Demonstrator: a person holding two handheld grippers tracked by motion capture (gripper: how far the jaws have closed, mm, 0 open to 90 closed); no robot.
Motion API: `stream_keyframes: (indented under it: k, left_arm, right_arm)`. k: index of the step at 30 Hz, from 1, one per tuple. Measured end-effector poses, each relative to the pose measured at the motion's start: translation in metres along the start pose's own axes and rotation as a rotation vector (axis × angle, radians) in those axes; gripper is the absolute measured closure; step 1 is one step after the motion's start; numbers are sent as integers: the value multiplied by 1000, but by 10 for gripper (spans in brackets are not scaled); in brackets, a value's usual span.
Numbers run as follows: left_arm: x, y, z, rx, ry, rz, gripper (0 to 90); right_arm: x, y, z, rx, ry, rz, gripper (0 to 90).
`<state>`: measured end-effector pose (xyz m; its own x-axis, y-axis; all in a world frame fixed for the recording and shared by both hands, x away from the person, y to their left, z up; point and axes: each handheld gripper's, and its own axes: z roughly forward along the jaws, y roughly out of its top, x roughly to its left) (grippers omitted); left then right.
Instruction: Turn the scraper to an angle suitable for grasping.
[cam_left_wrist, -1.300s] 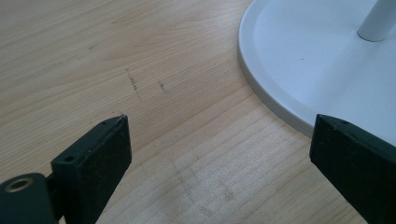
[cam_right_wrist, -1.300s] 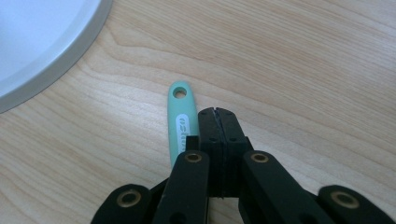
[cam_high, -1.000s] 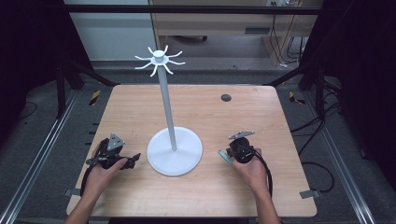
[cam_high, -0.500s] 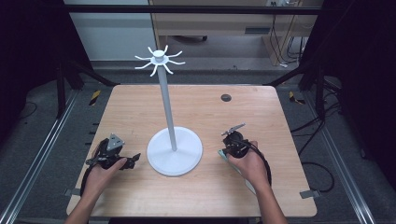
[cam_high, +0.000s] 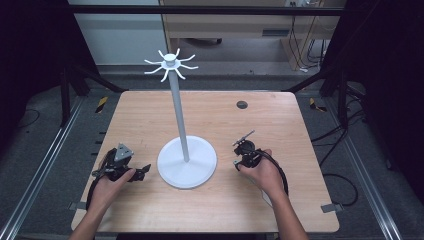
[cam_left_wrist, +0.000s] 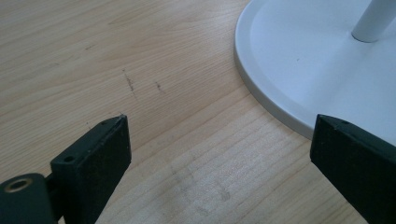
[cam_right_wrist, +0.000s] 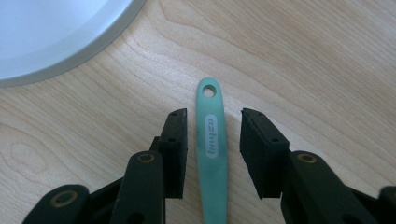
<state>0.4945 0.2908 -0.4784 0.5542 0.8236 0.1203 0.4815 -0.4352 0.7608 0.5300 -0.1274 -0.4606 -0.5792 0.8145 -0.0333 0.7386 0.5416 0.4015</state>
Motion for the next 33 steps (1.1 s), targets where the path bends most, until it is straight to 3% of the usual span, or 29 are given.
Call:
stream_keyframes:
  k: [14, 19, 29, 33]
  left_arm:
    - [-1, 0, 0, 0, -2, 3, 50]
    - [-2, 0, 1, 8, -8, 10, 49]
    - [-3, 0, 1, 9, -10, 13, 50]
    - [-3, 0, 1, 9, -11, 13, 50]
  right_arm:
    - [0, 5, 9, 64, 15, -6, 678]
    - [-1, 5, 10, 69, 15, -4, 730]
    - [-1, 5, 12, 81, 19, 2, 731]
    - [0, 5, 11, 79, 12, -18, 739]
